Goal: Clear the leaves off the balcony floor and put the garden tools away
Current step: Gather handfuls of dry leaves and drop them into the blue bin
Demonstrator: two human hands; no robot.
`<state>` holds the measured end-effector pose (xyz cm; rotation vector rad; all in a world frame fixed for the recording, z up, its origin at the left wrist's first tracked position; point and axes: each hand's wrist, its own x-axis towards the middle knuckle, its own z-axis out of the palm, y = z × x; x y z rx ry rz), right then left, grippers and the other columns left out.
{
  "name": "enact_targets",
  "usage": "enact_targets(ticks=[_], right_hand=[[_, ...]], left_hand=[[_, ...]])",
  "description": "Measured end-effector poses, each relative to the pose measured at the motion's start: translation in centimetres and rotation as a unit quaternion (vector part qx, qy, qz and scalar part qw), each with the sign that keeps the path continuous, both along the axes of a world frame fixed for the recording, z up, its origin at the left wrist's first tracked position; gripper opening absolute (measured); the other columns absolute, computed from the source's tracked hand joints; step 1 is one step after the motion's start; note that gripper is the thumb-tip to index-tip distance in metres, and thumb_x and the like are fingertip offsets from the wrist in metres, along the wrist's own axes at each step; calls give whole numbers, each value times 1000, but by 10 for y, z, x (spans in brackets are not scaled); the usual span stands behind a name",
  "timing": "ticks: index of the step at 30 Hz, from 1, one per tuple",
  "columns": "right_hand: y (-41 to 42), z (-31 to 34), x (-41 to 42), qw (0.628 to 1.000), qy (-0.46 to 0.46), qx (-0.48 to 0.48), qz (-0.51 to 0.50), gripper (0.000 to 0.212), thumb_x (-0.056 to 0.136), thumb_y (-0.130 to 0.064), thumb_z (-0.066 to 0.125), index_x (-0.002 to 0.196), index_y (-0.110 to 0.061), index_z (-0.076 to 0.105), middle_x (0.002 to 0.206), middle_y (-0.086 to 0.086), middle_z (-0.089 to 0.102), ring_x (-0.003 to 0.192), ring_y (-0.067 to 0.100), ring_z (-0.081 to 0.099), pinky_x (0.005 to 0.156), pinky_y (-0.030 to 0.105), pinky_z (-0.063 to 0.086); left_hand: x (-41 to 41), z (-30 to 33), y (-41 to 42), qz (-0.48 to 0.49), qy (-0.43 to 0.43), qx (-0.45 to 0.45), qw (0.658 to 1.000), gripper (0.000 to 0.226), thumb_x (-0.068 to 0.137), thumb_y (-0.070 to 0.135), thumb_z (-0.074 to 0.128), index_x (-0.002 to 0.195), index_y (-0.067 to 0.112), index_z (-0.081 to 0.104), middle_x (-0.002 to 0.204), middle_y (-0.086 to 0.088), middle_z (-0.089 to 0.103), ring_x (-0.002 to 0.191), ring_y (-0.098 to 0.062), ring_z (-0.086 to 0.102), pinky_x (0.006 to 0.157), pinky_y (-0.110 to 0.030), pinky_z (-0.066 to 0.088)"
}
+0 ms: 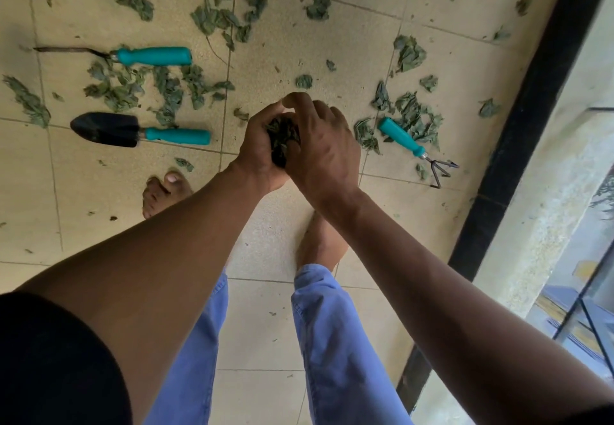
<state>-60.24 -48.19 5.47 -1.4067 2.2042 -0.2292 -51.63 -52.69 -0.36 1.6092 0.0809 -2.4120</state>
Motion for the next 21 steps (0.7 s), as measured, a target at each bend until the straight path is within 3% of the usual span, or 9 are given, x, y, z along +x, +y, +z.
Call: enact_targets(ticks=[3,6,8,11,13,18,21], right_hand=[[0,-8,-8,998,-51,-42,-14,37,86,-20,60,123,-21,63,114,1,60,98,19,60,61,29,50],[-5,-17,-24,983,-104,-132,-75,36,79,-15,49,108,-17,69,104,-5,66,85,12,63,60,29,53],[-10,-34,-34,984,-84,-121,-98,38,78,-4,54,109,-16,71,105,-4,69,88,14,65,66,31,55],[-19,-67,-43,998,-40,-9,-42,44,86,-5,61,127,-19,65,125,2,64,112,22,59,85,29,51],[-27,-88,-45,998,-42,36,-12,49,87,-2,60,133,-19,61,133,4,59,123,23,53,89,28,49],[-48,-120,-42,996,-43,65,-38,56,81,5,58,133,-16,59,132,6,52,120,23,50,87,31,52],[-54,-130,-27,995,-36,76,-55,49,74,7,56,119,-11,62,126,10,50,113,27,51,83,31,51]], left_hand=[[4,-7,-5,32,0,-12,999,30,94,39,64,96,9,65,102,-9,60,107,-29,60,108,-41,43],[10,-11,-11,74,7,-20,997,33,94,35,62,73,10,62,74,-3,62,75,-19,64,75,-31,50],[17,-16,-14,91,24,-13,995,35,96,35,61,72,10,61,76,-4,59,72,-18,63,62,-29,50],[31,-25,-16,96,22,0,995,34,96,36,60,73,11,61,81,-5,58,74,-18,63,61,-27,52],[42,-29,-15,98,13,7,995,35,96,36,60,72,11,62,80,-5,59,74,-18,64,64,-26,52],[79,-26,-12,111,18,17,994,32,95,37,61,74,12,62,83,-4,58,76,-17,63,65,-25,54],[107,-21,-8,126,17,20,992,33,96,37,60,74,12,62,83,-4,57,75,-18,62,63,-26,55]])
